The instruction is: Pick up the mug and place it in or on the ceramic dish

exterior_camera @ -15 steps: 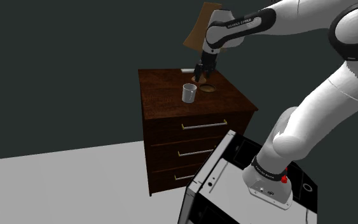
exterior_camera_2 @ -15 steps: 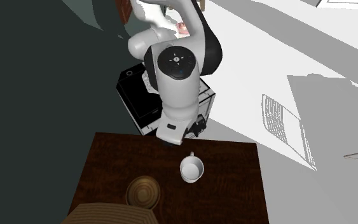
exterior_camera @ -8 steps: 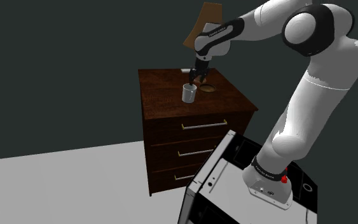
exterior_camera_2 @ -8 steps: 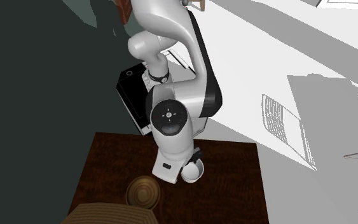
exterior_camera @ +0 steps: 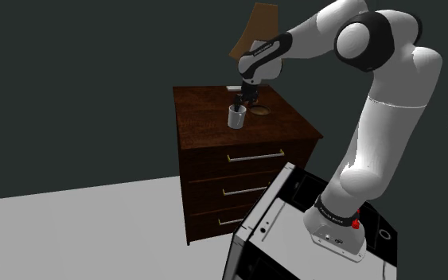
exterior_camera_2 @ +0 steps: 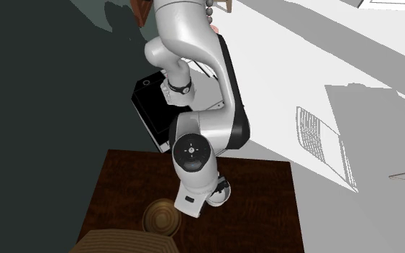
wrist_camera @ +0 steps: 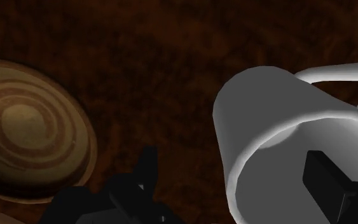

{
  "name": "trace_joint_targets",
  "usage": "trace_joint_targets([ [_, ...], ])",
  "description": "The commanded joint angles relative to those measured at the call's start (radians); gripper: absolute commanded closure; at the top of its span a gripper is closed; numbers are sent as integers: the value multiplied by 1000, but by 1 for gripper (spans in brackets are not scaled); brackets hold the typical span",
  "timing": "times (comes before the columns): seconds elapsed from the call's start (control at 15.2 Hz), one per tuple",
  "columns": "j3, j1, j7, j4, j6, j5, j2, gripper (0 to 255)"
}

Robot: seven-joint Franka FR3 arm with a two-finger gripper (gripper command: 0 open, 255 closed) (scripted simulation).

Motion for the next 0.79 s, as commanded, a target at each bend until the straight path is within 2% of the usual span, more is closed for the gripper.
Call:
trace_joint_targets([
  [0.0, 3, -1, -6, -5, 18, 9, 14, 0],
  [0.46, 3, -1, -6, -5, 18, 9, 14, 0],
  [0.53, 3, -1, -6, -5, 18, 9, 14, 255],
  [0.73, 3, -1, -6, -5, 18, 9, 14, 255],
])
